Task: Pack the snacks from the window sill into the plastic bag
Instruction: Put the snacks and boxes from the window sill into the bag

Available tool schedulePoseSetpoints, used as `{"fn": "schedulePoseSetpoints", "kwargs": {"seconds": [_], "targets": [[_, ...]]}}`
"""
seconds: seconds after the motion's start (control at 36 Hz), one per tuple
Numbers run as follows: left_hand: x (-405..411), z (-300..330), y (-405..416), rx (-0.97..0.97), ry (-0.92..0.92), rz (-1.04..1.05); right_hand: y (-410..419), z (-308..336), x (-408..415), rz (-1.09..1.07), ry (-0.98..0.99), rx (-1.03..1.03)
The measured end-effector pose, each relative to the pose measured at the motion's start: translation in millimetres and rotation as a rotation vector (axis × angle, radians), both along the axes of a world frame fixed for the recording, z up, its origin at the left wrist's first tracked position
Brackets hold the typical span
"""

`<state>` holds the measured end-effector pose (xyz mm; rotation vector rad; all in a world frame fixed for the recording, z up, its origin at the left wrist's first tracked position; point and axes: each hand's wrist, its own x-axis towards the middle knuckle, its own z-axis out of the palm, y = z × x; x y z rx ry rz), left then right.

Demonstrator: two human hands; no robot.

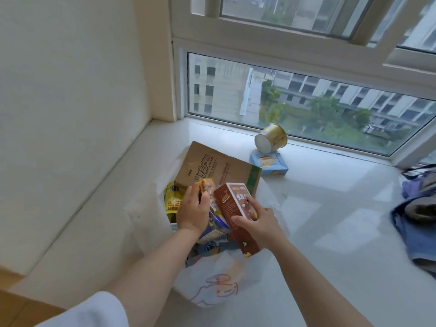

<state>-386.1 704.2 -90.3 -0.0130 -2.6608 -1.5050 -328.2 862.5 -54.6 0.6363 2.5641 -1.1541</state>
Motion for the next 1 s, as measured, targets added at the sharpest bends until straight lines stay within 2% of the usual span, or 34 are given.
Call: {"fn": "schedulePoseSetpoints", "kwargs": {"seconds": [0.08,0.17,0.22,0.25,0.28,0.31,0.39,0.44,0.64,0.92,1.0], "targets": [[3,12,-13,-0.049,-0.004,0.003,-8,8,0,-0.028,0.057,-0.003],[16,22,-35,-0.119,0.161,0.102,-17,13,-3,0.004,0.134,0.082],[21,21,-52,-0.336,0.395,0.189,-25,16,-6,0.032,0.172,0.1],[22,19,-61,-0.476,0.454,0.247,-30,17,-7,0.043,0.184,0.105],[22,15,-68,-0.563,0.41,0.31,-35,19,-7,0.054,0.193,0.117],[22,13,-74,-0.577,0.266,0.346,-41,20,-8,0.069,0.2,0.138],[19,13,-90,-0.378,-0.293,0.355,-54,24,-12,0.141,0.208,0.251],[15,18,-98,-0.286,-0.424,0.289,-62,29,-16,0.207,0.205,0.339],[23,50,-111,-0.16,-0.25,0.267,-78,35,-35,0.365,0.138,0.486],[28,71,-108,-0.098,-0.188,0.271,-93,34,-70,0.457,0.142,0.596],[28,71,-112,-0.074,-0.195,0.276,-89,32,-63,0.505,0.207,0.629]]}}
